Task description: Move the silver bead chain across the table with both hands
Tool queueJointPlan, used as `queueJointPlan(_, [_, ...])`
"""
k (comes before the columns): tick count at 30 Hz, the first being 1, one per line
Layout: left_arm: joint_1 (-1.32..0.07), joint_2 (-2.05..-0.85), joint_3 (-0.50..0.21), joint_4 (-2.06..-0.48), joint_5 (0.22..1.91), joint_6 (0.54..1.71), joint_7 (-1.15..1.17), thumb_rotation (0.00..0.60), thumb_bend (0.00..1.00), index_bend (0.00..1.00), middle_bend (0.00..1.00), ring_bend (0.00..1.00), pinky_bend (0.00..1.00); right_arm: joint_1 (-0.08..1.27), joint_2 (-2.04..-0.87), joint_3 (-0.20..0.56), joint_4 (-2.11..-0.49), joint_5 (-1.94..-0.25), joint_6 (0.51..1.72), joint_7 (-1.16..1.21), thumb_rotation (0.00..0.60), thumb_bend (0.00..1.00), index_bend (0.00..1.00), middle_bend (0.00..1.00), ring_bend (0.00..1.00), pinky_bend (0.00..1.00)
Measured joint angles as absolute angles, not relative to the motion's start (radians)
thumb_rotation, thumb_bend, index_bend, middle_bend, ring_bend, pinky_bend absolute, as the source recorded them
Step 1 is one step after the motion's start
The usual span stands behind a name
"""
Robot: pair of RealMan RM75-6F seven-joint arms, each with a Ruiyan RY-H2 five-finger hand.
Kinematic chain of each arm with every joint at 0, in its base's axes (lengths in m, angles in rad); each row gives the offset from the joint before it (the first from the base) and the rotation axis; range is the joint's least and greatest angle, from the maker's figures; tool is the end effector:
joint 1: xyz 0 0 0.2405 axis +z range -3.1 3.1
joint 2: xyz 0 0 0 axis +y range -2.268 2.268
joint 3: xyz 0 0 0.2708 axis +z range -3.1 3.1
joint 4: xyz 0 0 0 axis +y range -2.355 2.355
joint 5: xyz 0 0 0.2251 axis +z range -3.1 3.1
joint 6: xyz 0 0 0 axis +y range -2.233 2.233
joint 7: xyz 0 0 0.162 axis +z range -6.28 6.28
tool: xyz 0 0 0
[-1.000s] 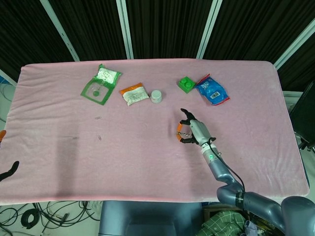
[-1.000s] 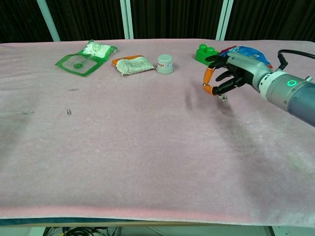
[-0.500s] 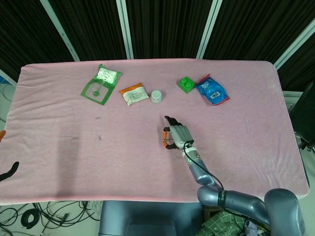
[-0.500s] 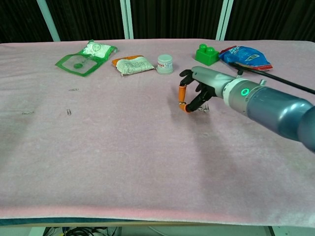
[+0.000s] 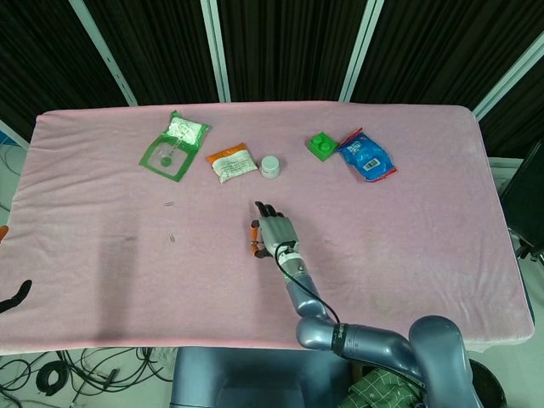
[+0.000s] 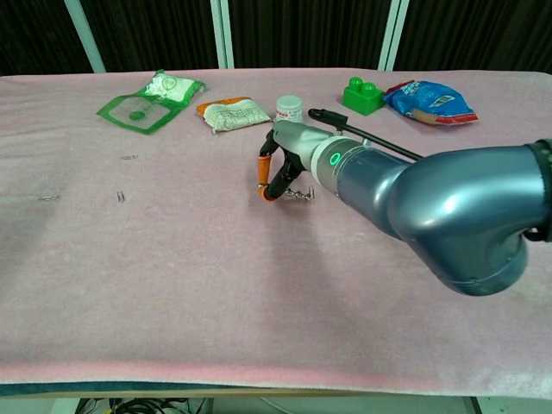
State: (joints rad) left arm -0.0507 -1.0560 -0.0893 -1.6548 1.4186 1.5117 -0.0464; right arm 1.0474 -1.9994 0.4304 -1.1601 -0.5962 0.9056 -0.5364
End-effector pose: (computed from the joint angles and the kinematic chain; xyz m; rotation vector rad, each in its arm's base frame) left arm -0.3389 0.1977 0.1841 -1.2497 -0.9221 -0.9095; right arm -0.0351 -0.4047 -0.1506 1.7067 -1.3245 0.9379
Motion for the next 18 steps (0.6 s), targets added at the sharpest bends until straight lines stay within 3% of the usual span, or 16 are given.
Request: queueJointPlan(18, [-0.05, -1.053, -0.092, -1.647, 1.414, 1.512, -0.061, 0.6, 0.26, 0.05, 0.02, 0.0, 0.0, 1.169, -2.099, 0.464, -1.077, -0.479, 0.924, -0.686, 0.6, 0.4, 0.7, 0.0, 0.04, 0.17])
